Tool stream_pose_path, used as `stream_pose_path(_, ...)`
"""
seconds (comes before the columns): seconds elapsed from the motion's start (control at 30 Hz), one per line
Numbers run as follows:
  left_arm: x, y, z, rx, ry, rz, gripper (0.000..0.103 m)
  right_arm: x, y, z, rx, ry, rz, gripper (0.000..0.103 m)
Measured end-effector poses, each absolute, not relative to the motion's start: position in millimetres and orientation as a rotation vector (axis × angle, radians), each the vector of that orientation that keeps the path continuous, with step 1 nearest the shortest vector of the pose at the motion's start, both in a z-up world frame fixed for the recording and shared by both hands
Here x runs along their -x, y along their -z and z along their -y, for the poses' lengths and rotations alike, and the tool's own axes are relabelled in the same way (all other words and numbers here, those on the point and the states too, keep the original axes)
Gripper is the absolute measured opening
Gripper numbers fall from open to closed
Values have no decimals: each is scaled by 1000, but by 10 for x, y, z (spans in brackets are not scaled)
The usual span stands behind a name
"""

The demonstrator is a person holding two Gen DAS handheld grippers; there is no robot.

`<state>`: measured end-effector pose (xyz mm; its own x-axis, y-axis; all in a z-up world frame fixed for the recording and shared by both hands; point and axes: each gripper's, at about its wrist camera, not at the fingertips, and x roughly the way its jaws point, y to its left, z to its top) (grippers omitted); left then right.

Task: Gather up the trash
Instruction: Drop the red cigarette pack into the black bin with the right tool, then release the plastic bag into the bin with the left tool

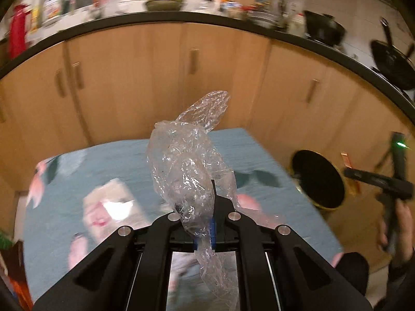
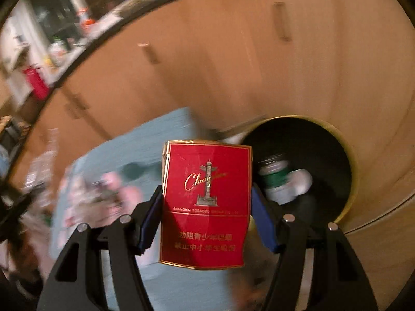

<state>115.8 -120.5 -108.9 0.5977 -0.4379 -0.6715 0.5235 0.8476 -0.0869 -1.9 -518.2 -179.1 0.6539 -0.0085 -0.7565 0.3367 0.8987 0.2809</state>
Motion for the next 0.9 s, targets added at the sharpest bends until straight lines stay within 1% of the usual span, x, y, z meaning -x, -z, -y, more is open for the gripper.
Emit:
stream_pose_path(0.07,-1126,1076,1490,-143,604,-752,6,-113,1956,5381,-396,247,-881,64)
stream_pose_path(0.2,-1038,1070,1992,-191,667,-759,6,-436,2486,5757,-360,325,-977,64)
stream_pose_path(0.3,-961,1111,2319,-236,712,-764,6,-568,2765,5933,-336,394,-1033,66)
stream_pose_path(0.33,-948,1131,2410,-249,726,-766,6,-577,2816,5983,-335,417,-1044,68)
stream_pose_path(0.37,-923,1153,2531,-267,742,-767,6,-558,2848,6038,-349,423,-1042,76)
stream_pose_path(0.43,-897,1199,2768,-292,776,-772,6,-473,2835,6069,-358,428,-1019,84)
stream_pose_path(0.53,-894,1292,3028,-299,830,-798,6,-319,2776,6077,-369,412,-986,91)
stream_pose_path(0.77,-952,1532,3812,-342,972,-867,6,315,2464,5965,-432,413,-831,91)
stream_pose_path(0.9,-1074,1737,4256,-345,1025,-919,7,583,2432,5960,-436,444,-809,91)
